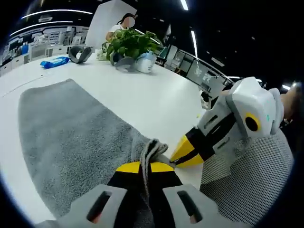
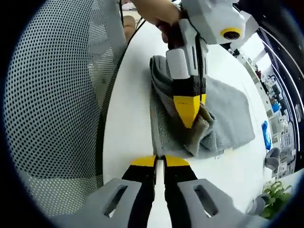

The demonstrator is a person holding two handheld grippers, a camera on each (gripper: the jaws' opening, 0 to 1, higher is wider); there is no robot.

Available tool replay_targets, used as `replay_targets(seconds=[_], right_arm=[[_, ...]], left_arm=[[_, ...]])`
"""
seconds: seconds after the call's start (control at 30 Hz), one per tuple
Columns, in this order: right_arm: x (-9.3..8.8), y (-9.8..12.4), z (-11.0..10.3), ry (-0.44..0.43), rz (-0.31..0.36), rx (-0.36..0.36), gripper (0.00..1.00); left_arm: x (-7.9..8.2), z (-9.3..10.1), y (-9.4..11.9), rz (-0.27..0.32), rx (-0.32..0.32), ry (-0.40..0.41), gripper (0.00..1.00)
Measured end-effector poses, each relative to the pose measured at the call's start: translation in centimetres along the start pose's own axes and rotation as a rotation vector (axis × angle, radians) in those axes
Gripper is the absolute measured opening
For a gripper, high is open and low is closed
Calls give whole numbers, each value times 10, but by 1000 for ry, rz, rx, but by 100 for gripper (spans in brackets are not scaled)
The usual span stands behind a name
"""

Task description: Fold the towel on the table until its edges align and the towel forms a compact rectangular stack.

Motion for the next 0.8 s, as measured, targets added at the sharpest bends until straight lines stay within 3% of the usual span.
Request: replay_targets(seconds=[0.1,0.2,0.23,0.27,0.3,0.37,0.43,0.53,0.6,0.8], right_arm=[[6,7,2,-9,29,-16,1],[18,21,14,-59,140,-81,0],[21,26,19,-101,181,-103,0],[19,28,20,-126,181,-100,0],[24,30,22,-131,236,-109,0],[24,32,22,-149,244,-103,0],[25,32,20,-145,253,-101,0],[29,34,22,-126,261,-120,0],[32,35,23,-133,282,-124,0],[32,38,28,-104,309,-174,3]], left_arm=[[-1,6,2,26,-39,-31,7],[-1,19,6,67,-83,-201,17],[0,24,7,81,-98,-234,21],[2,27,8,100,-101,-279,24],[3,30,7,93,-100,-287,28],[4,32,5,84,-80,-359,34],[6,29,4,88,-16,-482,29],[6,26,2,91,35,-599,18],[7,26,3,90,37,-585,9],[14,18,8,89,35,-445,6]])
Point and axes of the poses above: the point that each gripper's makers call its tool centre point, and the gripper's own axes: y roughly backward along the fingers, z roughly to its right, x roughly out of its top, the point moved 5 cm from there along y, roughly backward along the fingers, and after that the axes turned 13 degrees about x, right-handed, at the moved point
